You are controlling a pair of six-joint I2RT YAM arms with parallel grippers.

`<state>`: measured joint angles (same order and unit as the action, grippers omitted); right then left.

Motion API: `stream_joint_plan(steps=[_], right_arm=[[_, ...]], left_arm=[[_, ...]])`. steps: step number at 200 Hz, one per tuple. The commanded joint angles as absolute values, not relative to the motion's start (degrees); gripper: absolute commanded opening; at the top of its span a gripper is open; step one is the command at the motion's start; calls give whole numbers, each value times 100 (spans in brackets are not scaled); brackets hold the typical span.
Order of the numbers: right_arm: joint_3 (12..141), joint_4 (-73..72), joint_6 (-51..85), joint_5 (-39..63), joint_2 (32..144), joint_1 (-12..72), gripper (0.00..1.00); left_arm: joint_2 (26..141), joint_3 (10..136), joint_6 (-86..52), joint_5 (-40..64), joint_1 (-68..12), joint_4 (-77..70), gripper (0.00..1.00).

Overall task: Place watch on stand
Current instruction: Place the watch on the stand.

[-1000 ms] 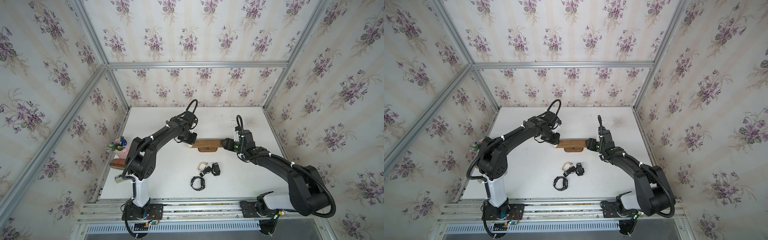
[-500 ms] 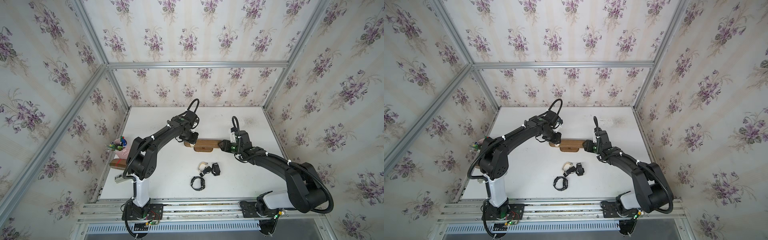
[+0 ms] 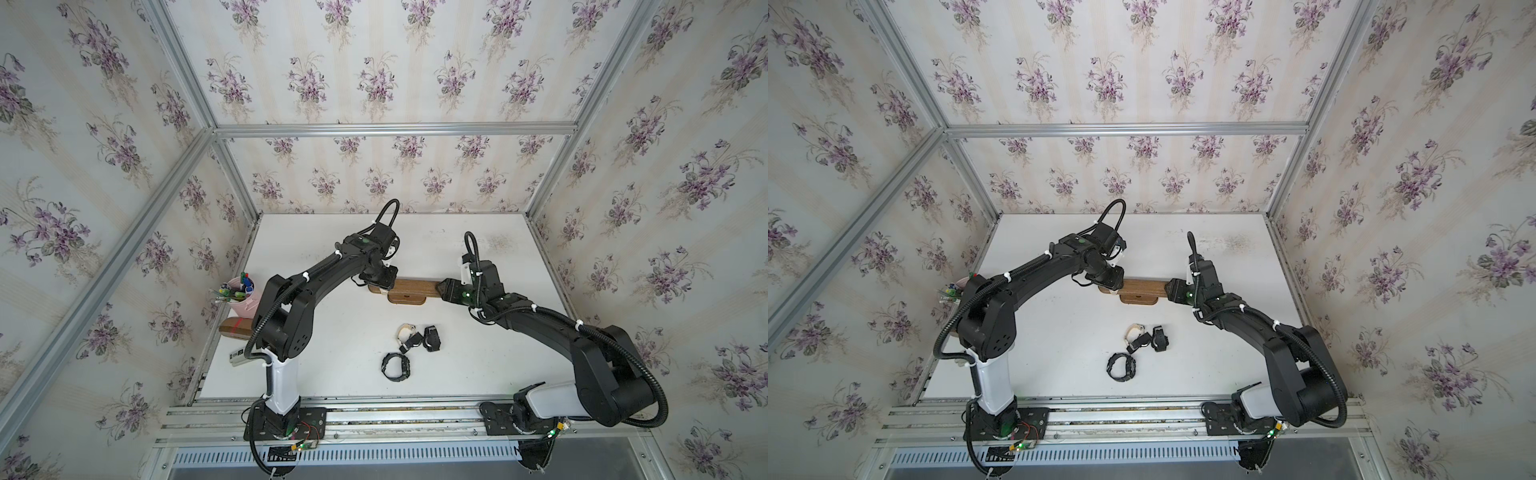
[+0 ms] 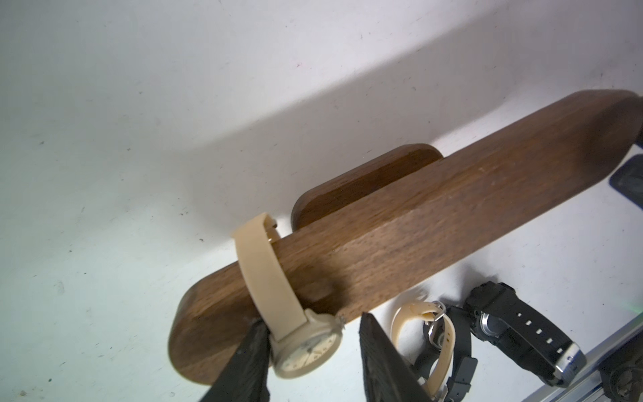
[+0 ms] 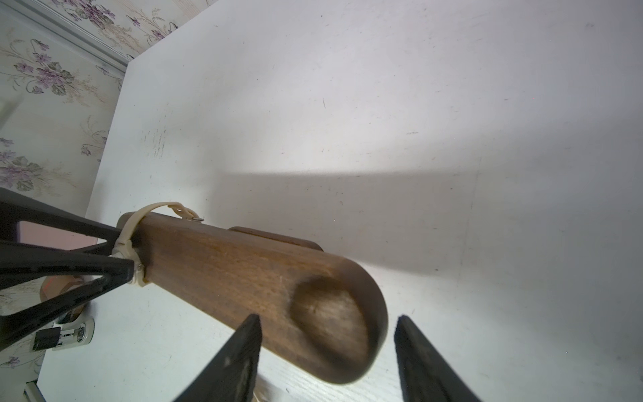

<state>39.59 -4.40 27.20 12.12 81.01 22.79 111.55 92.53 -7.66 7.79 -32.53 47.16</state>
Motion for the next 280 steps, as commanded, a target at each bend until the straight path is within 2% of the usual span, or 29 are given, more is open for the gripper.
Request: stream_joint_plan(steps=[1, 77, 221, 280], right_arm=[[4033, -571, 2720, 1249, 8178, 2335, 61], [4179, -554, 2698, 1186, 8311, 2373, 58], [4324, -523, 2667, 1169, 8420, 2400, 59], [4302, -270, 2549, 777, 8154, 2405, 65]], left_arm=[[11213, 9350, -808, 905, -3320, 4666, 43], [11316, 9430, -851, 984, -3476, 4575, 42], [11434, 9642, -853, 1237, -3612, 4516, 43], [10802, 9152, -924, 628, -3603, 4309, 54]])
